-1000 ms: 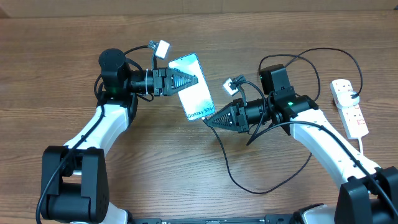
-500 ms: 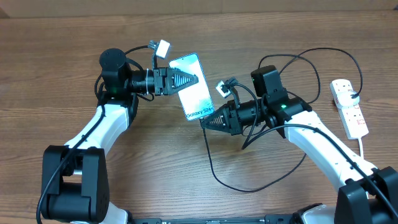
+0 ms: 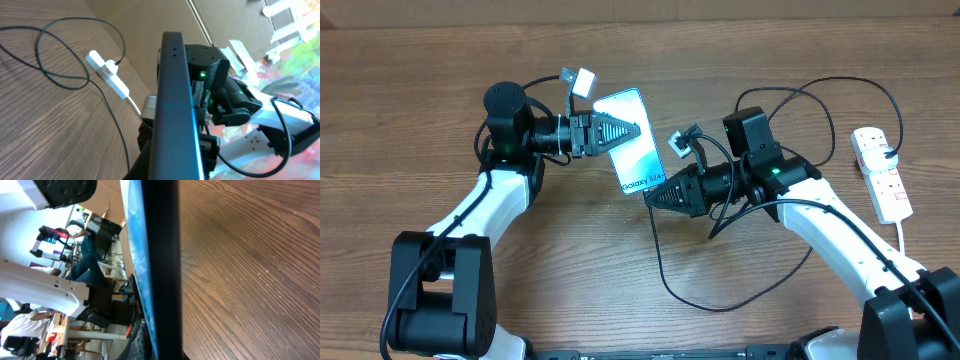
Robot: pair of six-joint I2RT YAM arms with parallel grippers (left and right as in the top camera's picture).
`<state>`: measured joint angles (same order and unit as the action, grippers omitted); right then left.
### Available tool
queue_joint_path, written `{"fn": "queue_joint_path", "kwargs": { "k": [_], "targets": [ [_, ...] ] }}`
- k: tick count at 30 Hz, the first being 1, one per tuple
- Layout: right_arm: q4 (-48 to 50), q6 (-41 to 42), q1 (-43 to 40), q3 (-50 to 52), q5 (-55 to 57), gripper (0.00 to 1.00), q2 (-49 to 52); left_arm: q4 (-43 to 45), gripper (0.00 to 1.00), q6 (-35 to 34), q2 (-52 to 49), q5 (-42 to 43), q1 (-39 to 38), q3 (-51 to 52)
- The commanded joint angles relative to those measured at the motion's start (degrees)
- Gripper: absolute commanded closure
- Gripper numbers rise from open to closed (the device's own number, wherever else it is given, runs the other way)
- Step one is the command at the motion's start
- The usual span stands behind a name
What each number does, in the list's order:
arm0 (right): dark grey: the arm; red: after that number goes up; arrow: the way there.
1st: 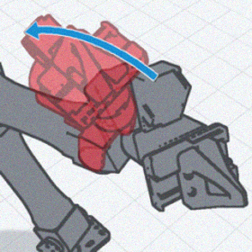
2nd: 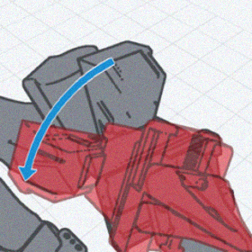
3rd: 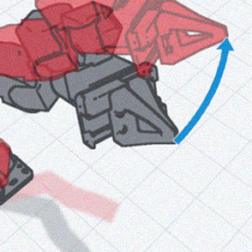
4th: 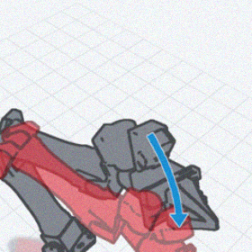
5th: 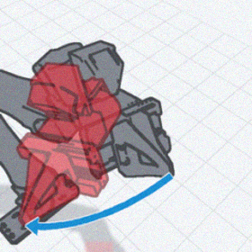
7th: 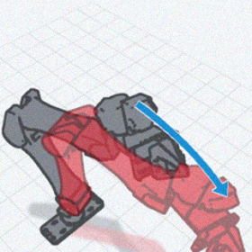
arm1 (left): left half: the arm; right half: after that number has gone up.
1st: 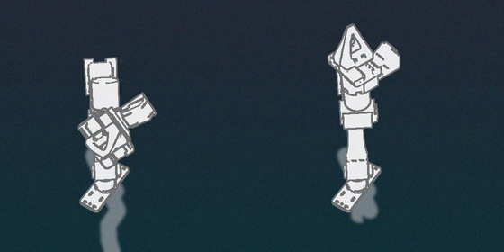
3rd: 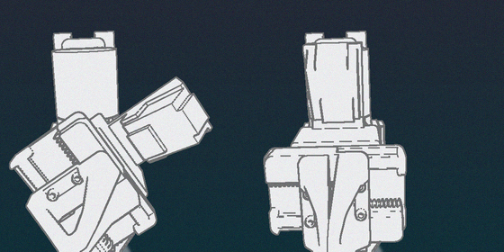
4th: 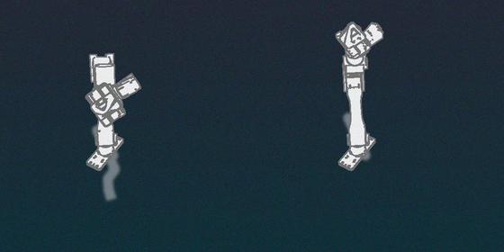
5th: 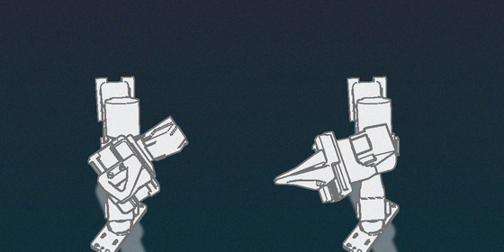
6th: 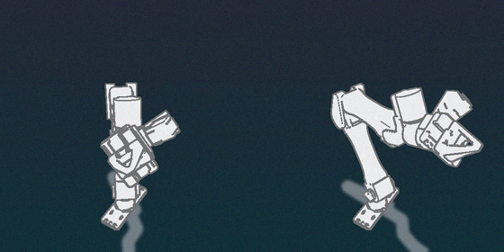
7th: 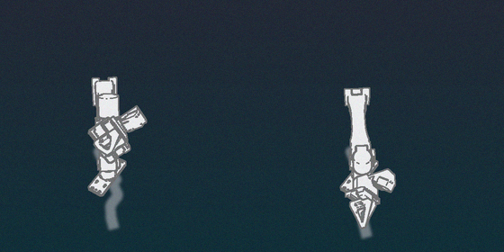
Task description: Plug charger to phone and switch on socket
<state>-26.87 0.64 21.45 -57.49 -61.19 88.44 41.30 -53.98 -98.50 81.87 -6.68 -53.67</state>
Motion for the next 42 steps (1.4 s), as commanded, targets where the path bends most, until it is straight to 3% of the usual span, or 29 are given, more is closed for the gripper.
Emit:
{"fn": "queue_joint_path", "kwargs": {
  "k": [1,28,42],
  "targets": [
    [2.3,0.5,-1.0,-1.2,4.2,0.96,-0.5,-0.6,0.96,-1.1,0.4,8.8,-4.2,3.0],
    [-3.8,-2.6,-0.9,-1.2,4.8,0.96,-0.5,-3.3,0.96,-1.2,0.3,8.8,-7.4,3.1],
    [-8.4,-2.4,-0.9,-6.6,4.6,0.96,-0.5,-12.2,0.96,8.8,0.3,8.8,-9.6,3.1]
  ]
}}
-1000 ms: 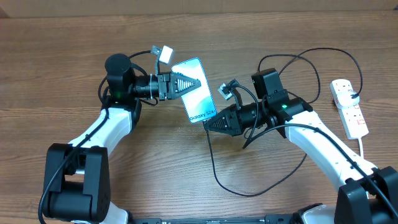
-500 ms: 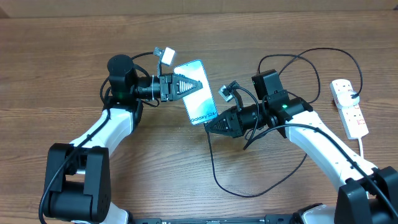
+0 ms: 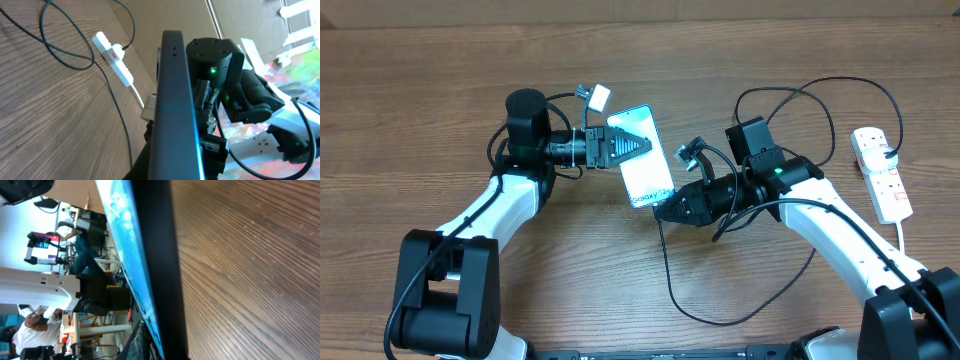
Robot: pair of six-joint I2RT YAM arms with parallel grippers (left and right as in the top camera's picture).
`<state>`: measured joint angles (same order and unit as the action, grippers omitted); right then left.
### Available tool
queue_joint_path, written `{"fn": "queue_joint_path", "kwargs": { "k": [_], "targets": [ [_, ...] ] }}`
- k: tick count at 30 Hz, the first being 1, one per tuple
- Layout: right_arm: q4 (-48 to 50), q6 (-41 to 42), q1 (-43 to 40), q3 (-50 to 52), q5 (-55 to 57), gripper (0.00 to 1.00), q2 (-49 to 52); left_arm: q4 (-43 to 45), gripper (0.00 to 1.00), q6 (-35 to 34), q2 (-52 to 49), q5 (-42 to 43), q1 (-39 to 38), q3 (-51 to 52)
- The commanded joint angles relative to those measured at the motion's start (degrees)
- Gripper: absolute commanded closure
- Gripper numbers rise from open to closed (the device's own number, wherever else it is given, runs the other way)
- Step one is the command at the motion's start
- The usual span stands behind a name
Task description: Plug charger to phone and switch on socket
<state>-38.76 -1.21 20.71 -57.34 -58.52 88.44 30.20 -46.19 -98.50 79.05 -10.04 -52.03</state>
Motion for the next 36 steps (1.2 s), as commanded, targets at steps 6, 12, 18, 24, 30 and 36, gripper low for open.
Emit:
{"fn": "queue_joint_path", "kwargs": {
  "k": [6,12,18,24,30,36],
  "targets": [
    [3.3,-0.5,-0.2,-7.2,1.9,0.96,-0.5,-1.1,0.96,1.3,0.3,11.6,-6.3,1.4],
    [2.8,-0.5,-0.2,-8.3,1.9,0.9,-0.5,-1.0,0.96,1.2,0.3,11.6,-6.3,1.4],
    [-1.2,-0.5,-0.2,-8.3,1.9,0.84,-0.5,0.2,0.96,1.2,0.3,11.6,-4.1,1.4],
    [-2.3,-0.5,-0.2,-8.4,1.9,0.72,-0.5,1.4,0.96,1.2,0.3,11.6,-0.7,1.4],
    [-3.0,-0.5,-0.2,-8.4,1.9,0.54,-0.5,1.7,0.96,2.8,0.3,11.6,0.5,1.4],
    [-5.9,-0.5,-0.3,-8.4,1.9,0.43,-0.5,1.7,0.96,4.7,0.3,7.9,1.4,1.4]
  ]
}}
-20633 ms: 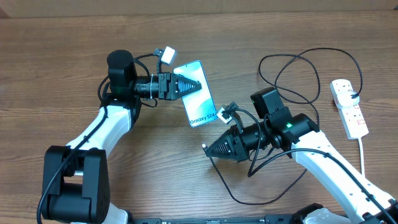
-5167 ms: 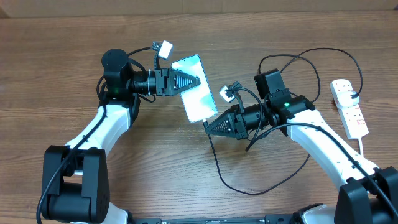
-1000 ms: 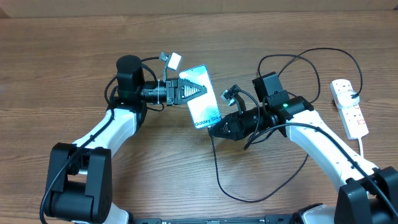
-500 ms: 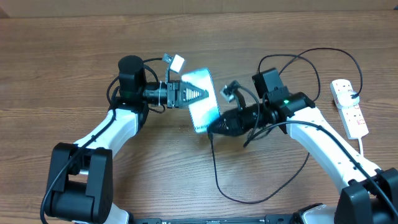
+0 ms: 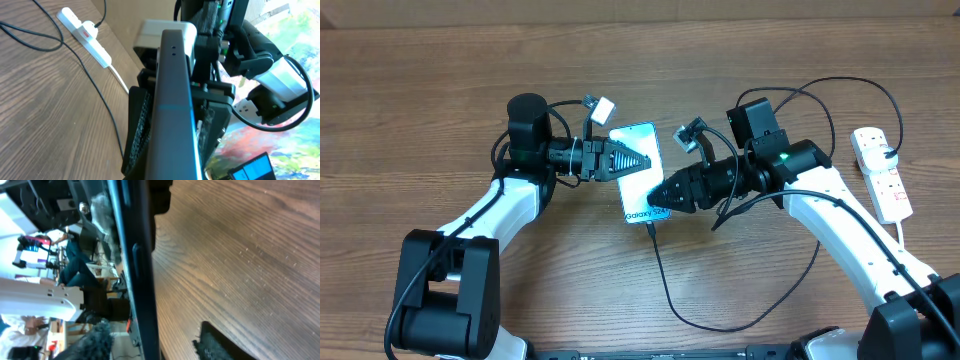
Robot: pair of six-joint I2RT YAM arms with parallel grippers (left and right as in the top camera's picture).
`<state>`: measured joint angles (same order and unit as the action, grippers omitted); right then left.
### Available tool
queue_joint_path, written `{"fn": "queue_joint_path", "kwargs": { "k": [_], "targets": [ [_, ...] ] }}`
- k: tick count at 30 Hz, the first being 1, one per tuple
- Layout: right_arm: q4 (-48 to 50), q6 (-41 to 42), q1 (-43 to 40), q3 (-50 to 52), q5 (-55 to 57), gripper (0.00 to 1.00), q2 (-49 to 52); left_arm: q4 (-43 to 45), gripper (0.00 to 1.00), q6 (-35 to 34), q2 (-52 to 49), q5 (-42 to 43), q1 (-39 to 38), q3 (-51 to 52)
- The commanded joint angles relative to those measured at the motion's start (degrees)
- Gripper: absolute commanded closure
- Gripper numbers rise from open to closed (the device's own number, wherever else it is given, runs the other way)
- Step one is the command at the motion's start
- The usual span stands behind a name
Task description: Plug charger to phone and switch on socket
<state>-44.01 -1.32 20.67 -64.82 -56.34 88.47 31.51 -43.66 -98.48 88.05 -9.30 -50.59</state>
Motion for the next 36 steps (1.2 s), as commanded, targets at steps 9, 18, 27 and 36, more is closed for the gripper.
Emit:
{"fn": "queue_joint_path", "kwargs": {
  "k": [9,18,27,36],
  "targets": [
    [-11.6,-9.6,-0.2,-0.9,-0.3,0.34,-0.5,0.2,0.96,3.5,0.3,-4.0,0.9,0.0],
    [-15.0,-17.1,-0.2,2.1,-0.3,0.24,-0.5,0.2,0.96,3.4,0.3,-4.0,0.9,0.0],
    [-10.3,-17.0,-0.1,5.6,-3.0,0.33,-0.5,0.2,0.96,3.4,0.3,-4.0,0.9,0.0],
    [-9.3,-14.6,-0.2,5.6,-2.2,0.18,-0.5,0.2,0.96,3.0,0.3,-4.0,0.9,0.0]
  ]
}}
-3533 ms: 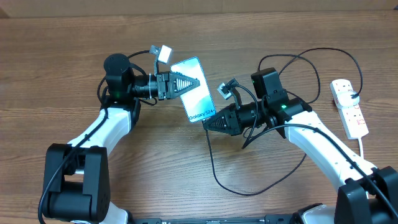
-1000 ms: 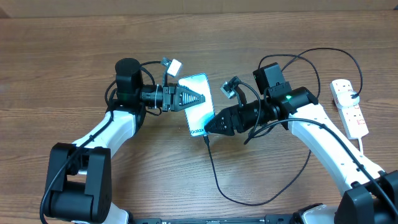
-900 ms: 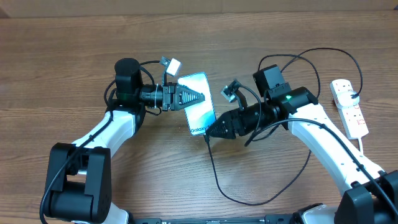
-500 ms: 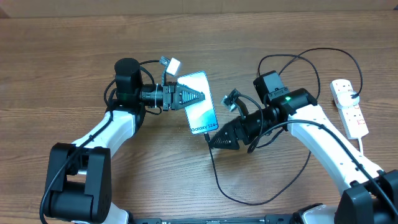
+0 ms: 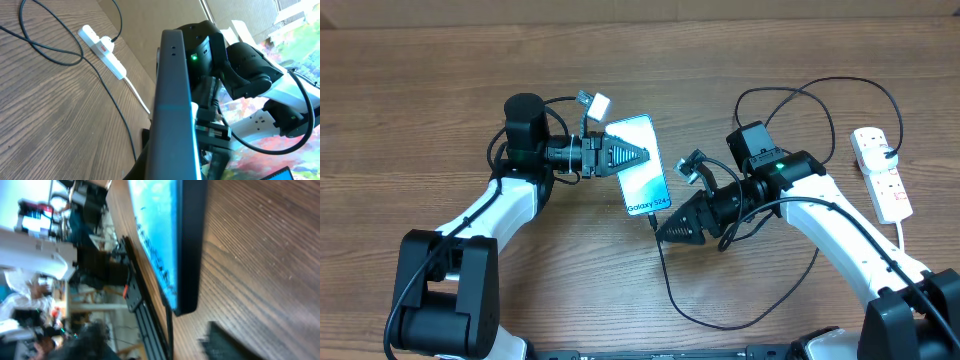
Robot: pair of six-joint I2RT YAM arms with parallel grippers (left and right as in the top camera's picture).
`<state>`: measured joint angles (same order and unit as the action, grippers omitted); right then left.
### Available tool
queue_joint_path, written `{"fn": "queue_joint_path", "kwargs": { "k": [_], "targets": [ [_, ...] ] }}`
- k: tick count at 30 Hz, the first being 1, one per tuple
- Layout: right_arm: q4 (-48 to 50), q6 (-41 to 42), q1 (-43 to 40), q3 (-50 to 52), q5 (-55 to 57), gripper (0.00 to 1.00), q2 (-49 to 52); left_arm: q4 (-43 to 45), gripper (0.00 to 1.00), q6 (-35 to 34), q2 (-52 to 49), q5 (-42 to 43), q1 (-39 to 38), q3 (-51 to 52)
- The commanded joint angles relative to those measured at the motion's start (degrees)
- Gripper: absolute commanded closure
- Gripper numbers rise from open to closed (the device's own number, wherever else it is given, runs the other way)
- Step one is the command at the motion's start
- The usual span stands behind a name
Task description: Plug charger to phone and switch on socket
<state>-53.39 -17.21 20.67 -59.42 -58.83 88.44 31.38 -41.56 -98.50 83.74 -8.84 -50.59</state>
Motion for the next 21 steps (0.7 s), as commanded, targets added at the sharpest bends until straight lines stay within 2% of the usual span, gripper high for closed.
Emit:
{"fn": "queue_joint_path", "kwargs": {
  "k": [1,2,7,13,17,21],
  "targets": [
    [0.1,2.9,-0.4,0.2,2.0,0.05,-0.5,0.3,0.96,0.9,0.3,0.3,0.5,0.0],
    [-0.1,4.3,-0.6,0.2,3.9,0.0,-0.6,0.3,0.96,0.9,0.3,0.3,0.5,0.0],
    [-4.6,6.9,-4.9,0.2,8.0,0.0,-5.2,0.3,0.96,0.9,0.3,0.3,0.5,0.0],
    [-10.7,6.9,-12.7,0.2,8.7,0.0,-18.6,0.3,0.96,0.6,0.3,0.3,0.5,0.0],
    [-11.2,6.9,-13.0,0.8,13.6,0.0,-25.4,0.3,0.96,0.4,0.3,0.3,0.5,0.0],
    [-8.4,7.0,-11.9,5.3,13.7,0.0,-26.8,0.3,0.96,0.4,0.3,0.3,0.5,0.0]
  ]
}}
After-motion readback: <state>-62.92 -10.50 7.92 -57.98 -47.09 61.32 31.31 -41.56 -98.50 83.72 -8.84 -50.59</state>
